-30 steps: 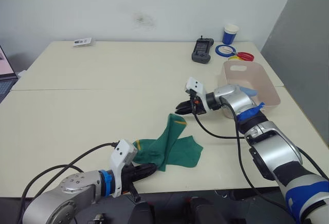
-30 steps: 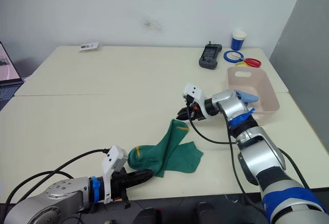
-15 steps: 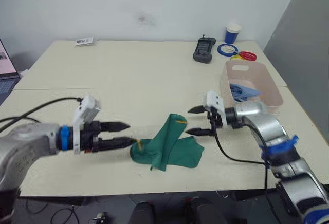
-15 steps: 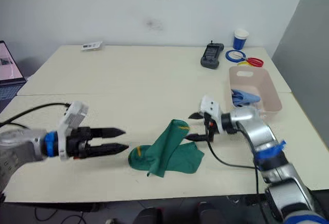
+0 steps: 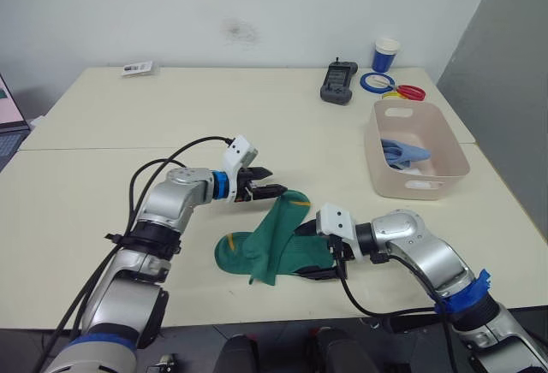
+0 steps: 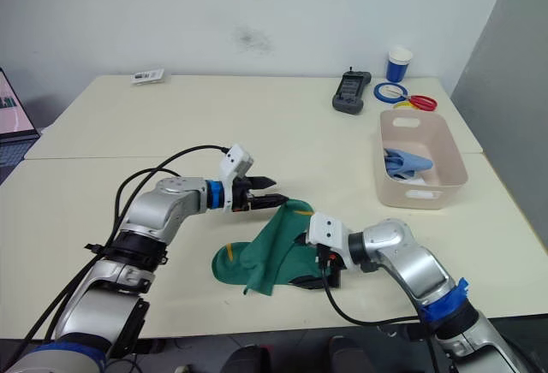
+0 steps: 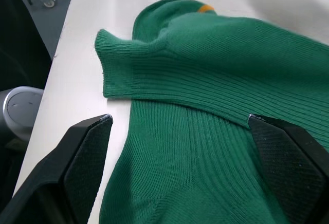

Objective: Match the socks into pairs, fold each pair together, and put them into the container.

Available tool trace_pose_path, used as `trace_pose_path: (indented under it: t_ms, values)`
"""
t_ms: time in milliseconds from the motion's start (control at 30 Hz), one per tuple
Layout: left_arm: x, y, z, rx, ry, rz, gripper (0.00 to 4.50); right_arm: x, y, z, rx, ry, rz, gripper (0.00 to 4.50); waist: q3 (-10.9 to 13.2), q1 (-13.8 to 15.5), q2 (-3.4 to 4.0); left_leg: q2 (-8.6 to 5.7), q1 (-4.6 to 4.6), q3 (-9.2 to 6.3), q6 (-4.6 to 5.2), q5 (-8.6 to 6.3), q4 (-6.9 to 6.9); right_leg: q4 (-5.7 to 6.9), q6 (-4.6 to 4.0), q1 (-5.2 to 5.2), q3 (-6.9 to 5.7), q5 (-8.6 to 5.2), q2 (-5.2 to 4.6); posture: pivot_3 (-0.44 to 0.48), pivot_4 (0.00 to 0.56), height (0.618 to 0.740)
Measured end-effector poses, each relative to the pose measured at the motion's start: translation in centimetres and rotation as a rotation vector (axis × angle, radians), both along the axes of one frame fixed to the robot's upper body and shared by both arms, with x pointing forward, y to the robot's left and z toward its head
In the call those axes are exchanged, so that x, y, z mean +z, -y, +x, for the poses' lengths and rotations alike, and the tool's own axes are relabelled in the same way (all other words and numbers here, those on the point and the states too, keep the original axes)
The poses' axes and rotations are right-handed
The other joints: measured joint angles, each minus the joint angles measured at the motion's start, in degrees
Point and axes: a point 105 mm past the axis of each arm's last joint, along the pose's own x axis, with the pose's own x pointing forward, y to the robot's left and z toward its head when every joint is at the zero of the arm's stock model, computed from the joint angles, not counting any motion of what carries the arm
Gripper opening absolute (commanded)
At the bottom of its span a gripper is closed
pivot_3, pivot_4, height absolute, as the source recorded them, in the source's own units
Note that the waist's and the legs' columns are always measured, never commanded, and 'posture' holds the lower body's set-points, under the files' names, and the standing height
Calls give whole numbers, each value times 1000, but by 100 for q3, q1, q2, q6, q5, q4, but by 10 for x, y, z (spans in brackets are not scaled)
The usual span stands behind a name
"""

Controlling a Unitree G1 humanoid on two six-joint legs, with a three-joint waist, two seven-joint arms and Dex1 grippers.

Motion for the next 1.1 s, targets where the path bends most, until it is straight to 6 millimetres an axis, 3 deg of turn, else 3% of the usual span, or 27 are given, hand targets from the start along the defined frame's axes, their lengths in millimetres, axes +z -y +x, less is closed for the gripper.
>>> trace_pose_path:
  t_ms: [133, 467, 633, 800, 933, 1100]
  values:
    - [-14, 11, 5, -34, -27, 55, 3165, 2, -2, 1, -21, 9, 7, 4500, 0, -9, 0, -1, 1, 2, 0, 0, 1, 1, 0, 0, 3, 0, 1, 0, 150, 740]
    - [-17, 17, -12, -148, -101, 35, 37, 5, 2, 6, -68, 4, 27, 4500, 0, -7, 0, 0, 2, 0, 0, 0, 2, 5, 0, 0, 0, 0, 0, 0, 150, 740]
    - [-15, 4, -6, -54, -74, 16, 37, 6, -1, 7, -77, -10, 42, 4500, 0, -5, -1, 2, 1, -4, 0, 0, 4, 8, 0, 0, -2, 0, 0, 0, 150, 740]
    - [10, -19, 8, 126, 15, -103, 37, 13, -9, 10, -85, -11, 68, 4500, 0, -8, -1, 3, 4, -3, 0, 0, 5, 11, 1, 2, 0, 0, -4, 0, 150, 740]
    - [3, -41, 6, 254, -14, -153, 37, 12, -10, 10, -83, -18, 65, 4500, 0, 1, -1, 3, 2, -3, -2, 1, 5, 11, 1, 2, -3, 0, -18, 0, 150, 740]
    - [-2, -32, -11, 188, -55, -159, 37, 8, -14, 5, -57, -28, 53, 4500, 0, 4, -1, -1, 2, -3, -2, 1, 5, 12, 1, 4, -8, 0, -20, 0, 150, 740]
